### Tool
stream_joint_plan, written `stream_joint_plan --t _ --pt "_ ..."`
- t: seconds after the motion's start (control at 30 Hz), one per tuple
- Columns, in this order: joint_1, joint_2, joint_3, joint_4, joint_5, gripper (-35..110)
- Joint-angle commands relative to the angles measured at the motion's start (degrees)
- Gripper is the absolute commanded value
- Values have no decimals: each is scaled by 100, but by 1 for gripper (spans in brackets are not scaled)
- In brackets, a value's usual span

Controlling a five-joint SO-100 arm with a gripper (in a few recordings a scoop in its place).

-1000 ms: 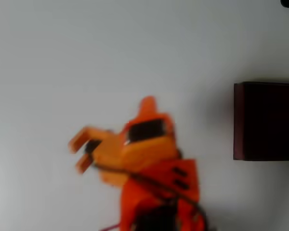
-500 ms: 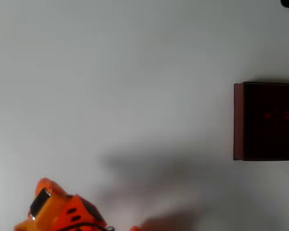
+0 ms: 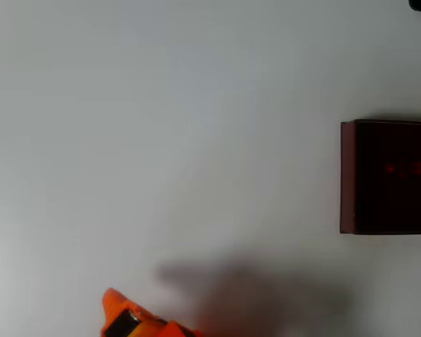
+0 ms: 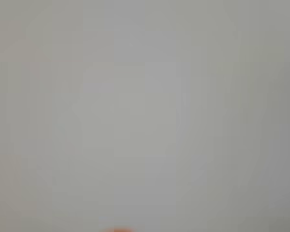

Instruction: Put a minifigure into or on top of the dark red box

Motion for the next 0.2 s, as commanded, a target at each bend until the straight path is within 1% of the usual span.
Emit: stream_joint_plan --t 0.0,0.17 --pt "202 123 185 123 141 0" --pt "246 123 281 123 176 0"
